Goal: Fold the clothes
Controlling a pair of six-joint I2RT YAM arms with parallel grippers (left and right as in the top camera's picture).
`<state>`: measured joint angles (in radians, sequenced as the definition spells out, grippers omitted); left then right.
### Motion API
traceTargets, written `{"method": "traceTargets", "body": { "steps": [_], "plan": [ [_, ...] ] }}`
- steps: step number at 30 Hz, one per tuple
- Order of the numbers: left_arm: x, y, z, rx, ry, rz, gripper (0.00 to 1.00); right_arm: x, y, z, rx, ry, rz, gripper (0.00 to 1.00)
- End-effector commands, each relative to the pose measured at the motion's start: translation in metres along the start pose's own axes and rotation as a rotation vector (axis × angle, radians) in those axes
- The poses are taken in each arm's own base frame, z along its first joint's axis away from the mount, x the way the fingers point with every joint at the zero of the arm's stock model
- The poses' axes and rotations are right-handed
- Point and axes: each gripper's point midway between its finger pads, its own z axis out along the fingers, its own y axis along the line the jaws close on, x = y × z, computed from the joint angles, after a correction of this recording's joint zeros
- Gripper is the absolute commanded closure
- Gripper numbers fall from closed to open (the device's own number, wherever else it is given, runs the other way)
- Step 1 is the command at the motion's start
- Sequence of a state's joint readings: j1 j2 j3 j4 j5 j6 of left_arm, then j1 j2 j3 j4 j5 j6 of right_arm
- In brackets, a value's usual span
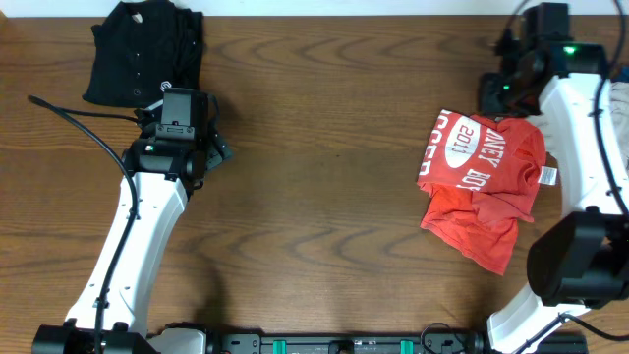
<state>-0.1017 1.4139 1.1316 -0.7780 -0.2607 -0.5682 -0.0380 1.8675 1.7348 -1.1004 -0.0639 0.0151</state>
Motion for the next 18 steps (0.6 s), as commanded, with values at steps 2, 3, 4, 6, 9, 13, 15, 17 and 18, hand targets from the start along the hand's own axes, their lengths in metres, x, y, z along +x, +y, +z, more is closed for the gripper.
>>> {"method": "traceTargets", "body": {
  "steps": [2,3,4,6,9,13,15,17,18],
  "plan": [
    [0.006,0.004,0.005,-0.017,0.020,0.019,0.02,0.022,0.017,0.050,-0.078,0.116,-0.079,0.69],
    [0.007,0.004,0.005,-0.018,0.021,0.020,0.02,0.024,0.015,0.057,-0.069,0.134,-0.066,0.69],
    [0.007,0.004,0.005,-0.019,0.023,0.021,0.02,0.027,0.010,0.066,-0.050,0.156,-0.046,0.70],
    [0.008,0.006,0.005,-0.023,0.029,0.022,0.02,0.032,-0.002,0.077,-0.017,0.185,-0.020,0.70],
    [0.010,0.007,0.005,-0.027,0.034,0.024,0.02,0.037,-0.017,0.089,0.014,0.216,0.004,0.69],
    [0.009,0.006,0.005,-0.026,0.033,0.024,0.02,0.042,-0.045,0.098,0.069,0.240,0.045,0.69],
    [0.009,0.006,0.005,-0.026,0.033,0.024,0.02,0.044,-0.061,0.099,0.108,0.247,0.064,0.69],
    [0.009,0.006,0.005,-0.026,0.032,0.024,0.02,0.045,-0.073,0.098,0.139,0.247,0.079,0.69],
    [0.009,0.006,0.005,-0.026,0.033,0.024,0.02,0.045,-0.080,0.097,0.158,0.247,0.088,0.69]
  ]
}}
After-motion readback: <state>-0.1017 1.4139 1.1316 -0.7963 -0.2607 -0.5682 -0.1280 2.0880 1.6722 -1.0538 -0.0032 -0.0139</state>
